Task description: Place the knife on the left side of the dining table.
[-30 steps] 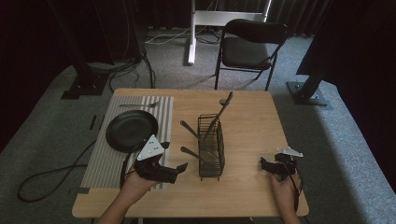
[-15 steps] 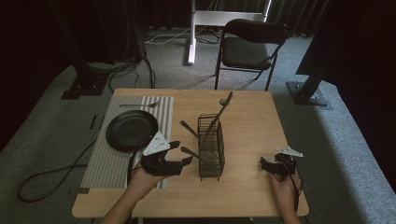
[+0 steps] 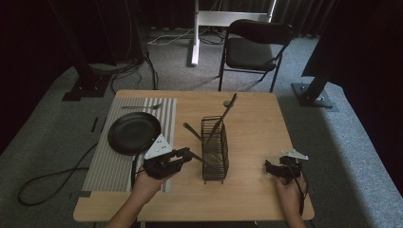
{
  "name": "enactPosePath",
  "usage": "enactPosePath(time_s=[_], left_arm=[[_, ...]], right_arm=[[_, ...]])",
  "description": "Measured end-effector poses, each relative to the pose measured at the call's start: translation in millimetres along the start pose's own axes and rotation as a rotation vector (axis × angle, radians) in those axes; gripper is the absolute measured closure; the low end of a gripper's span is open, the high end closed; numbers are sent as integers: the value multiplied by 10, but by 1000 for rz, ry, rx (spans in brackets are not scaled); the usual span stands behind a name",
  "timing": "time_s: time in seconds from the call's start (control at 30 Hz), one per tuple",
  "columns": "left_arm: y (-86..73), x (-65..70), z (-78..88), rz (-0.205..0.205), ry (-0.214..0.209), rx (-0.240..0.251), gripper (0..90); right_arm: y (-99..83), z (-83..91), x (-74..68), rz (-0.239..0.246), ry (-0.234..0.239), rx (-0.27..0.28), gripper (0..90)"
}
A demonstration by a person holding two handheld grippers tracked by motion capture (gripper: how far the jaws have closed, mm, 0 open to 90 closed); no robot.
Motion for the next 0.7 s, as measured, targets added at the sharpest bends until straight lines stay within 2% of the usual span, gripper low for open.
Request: enactPosePath(time_s=[0.07, 0.23, 0.53, 0.7], left_arm=[[13, 33, 7, 2, -24, 0, 803], [53, 143, -1, -5, -80, -10, 827], [141, 155, -66, -6, -89, 11, 836], [228, 149, -144, -3, -94, 39, 836]], right_arm=[[0, 0, 0, 0, 0, 0, 116], [0, 0, 0, 0, 0, 0, 116], [0, 0, 0, 0, 0, 0, 116], [0, 0, 0, 0, 0, 0, 116]])
Point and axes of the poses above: each handheld gripper's, and its own axes: z roughly backward along the jaws, y roughly out of its top, x roughly to its right, the point moved 10 cm from there along -z, roughly forward along the jaws, and after that the axes turned 2 degrees about -y, right-handed, at the moved point
